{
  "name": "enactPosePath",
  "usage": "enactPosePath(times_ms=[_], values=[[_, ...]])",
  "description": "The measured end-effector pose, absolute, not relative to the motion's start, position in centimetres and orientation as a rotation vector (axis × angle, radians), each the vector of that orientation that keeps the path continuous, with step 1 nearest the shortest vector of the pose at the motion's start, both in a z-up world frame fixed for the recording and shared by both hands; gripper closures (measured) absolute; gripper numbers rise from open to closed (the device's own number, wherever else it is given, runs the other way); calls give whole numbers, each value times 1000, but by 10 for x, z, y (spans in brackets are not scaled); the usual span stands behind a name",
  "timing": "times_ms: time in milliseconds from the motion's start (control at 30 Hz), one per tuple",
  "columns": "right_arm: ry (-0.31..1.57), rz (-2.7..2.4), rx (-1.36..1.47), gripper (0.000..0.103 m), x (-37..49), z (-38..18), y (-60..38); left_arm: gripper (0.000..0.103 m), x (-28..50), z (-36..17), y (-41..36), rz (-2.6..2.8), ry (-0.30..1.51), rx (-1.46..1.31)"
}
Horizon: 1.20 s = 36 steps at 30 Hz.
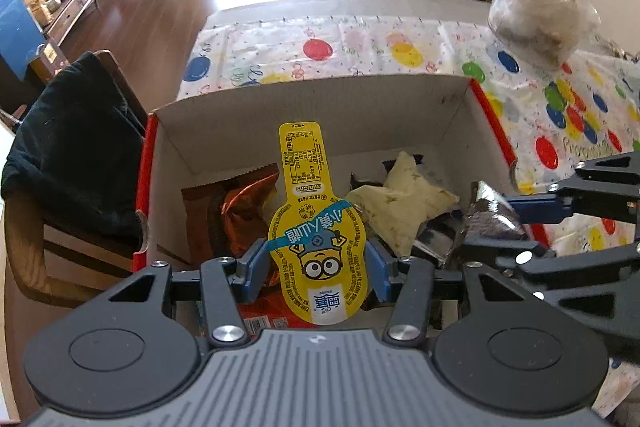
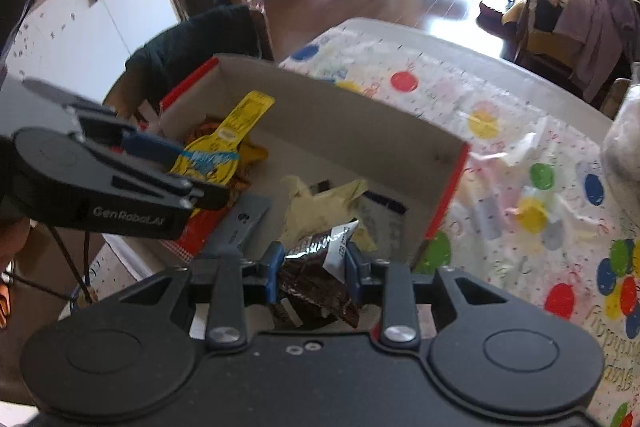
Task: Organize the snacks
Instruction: 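Carry the yellow packet and dark wrapper over the box with both tools, then open both tools to drop the yellow packet and dark wrapper into the box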
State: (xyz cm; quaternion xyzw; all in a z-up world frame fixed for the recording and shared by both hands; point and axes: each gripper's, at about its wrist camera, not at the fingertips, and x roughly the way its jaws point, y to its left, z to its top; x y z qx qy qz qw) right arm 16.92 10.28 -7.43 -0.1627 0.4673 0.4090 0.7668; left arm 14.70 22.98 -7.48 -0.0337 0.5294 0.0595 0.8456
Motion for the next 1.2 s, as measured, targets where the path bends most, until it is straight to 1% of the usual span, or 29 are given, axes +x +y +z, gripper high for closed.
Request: enactPosePath(times_ms=[200, 567, 867, 967, 1200], values=[[1050, 889, -395, 72, 166, -92, 118, 52, 156, -87, 225, 76, 1135, -30], [1088, 885, -414, 72, 166, -109, 128, 52, 164, -93, 219, 58, 1189, 30], [1101, 881, -388, 72, 165, -106, 123, 51, 159, -91, 212, 68, 1178, 45], [1103, 877, -382, 72, 164, -103, 119, 47, 155, -90, 211, 71, 1173, 36], [1081, 879, -365, 71, 157, -87, 109, 45, 141, -81, 210, 82, 1134, 9]])
